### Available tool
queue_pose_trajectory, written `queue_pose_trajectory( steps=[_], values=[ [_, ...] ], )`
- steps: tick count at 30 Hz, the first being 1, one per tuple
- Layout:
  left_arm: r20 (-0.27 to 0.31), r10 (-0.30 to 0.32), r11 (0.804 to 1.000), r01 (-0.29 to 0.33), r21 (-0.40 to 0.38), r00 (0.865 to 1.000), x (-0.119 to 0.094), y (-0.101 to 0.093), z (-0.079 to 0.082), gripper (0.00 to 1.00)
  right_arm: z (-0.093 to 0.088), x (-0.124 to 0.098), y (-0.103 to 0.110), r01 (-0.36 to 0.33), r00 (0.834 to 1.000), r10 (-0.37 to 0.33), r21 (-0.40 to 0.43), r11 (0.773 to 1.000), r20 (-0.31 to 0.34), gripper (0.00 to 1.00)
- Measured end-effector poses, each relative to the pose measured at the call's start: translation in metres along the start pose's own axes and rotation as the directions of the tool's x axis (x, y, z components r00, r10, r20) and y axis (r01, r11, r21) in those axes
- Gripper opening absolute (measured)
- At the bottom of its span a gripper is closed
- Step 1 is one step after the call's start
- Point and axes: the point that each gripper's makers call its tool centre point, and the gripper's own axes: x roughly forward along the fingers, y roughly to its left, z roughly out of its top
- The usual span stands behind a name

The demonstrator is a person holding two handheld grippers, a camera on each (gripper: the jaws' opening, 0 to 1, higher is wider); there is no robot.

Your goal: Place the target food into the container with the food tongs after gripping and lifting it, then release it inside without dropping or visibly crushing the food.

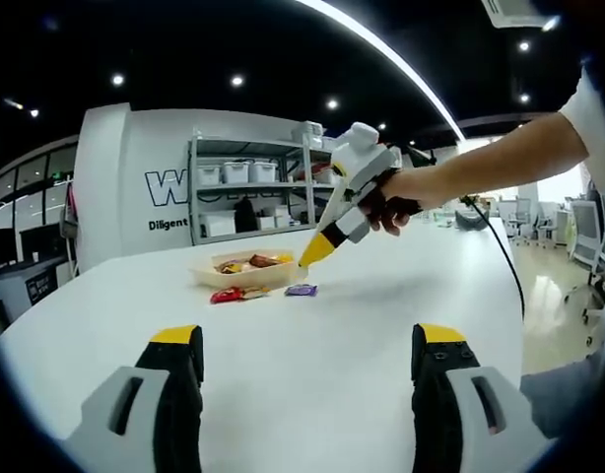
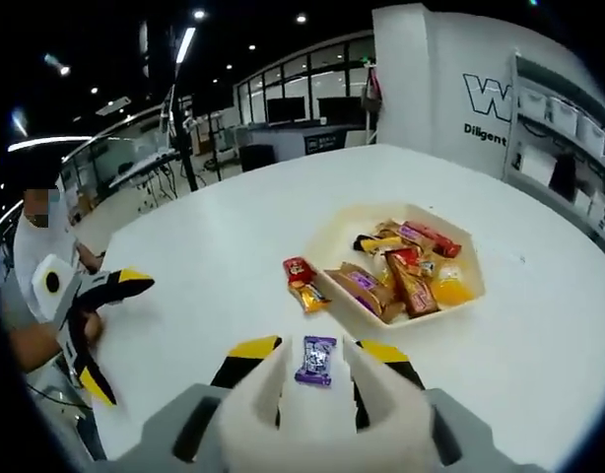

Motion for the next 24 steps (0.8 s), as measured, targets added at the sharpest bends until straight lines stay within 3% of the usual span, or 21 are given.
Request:
queue_pose_trajectory(
  steps=[8,10,11,14,22,24],
  values=[
    [-0.002,0.004,1.000,-0.004,0.000,1.000,0.000,0.000,0.000,0.86,-0.016,0.017,0.001,0.029,0.998,-0.030,-0.019,0.999,-0.056,0.23],
    [-0.002,0.004,1.000,-0.004,-0.001,1.000,0.000,-0.001,0.000,0.86,-0.013,0.016,0.002,0.021,0.999,-0.022,-0.029,0.999,-0.034,0.22],
    [0.002,0.005,1.000,-0.005,0.001,1.000,-0.001,-0.001,0.000,0.86,-0.018,0.016,-0.002,0.026,0.997,-0.025,0.006,1.000,-0.075,0.20],
    [0.001,0.004,1.000,-0.004,0.002,1.000,0.000,-0.001,0.000,0.86,-0.025,0.013,-0.012,0.052,0.993,-0.053,-0.016,0.999,-0.105,0.13],
    [0.001,0.005,1.000,-0.005,0.003,1.000,0.000,-0.001,0.000,0.85,-0.020,0.008,-0.010,0.052,0.995,-0.053,-0.006,0.999,-0.079,0.12],
    [0.003,0.005,1.000,-0.005,0.003,1.000,0.000,-0.001,0.001,0.85,-0.010,0.001,-0.006,0.044,0.998,-0.044,0.013,0.999,-0.042,0.12]
  ],
)
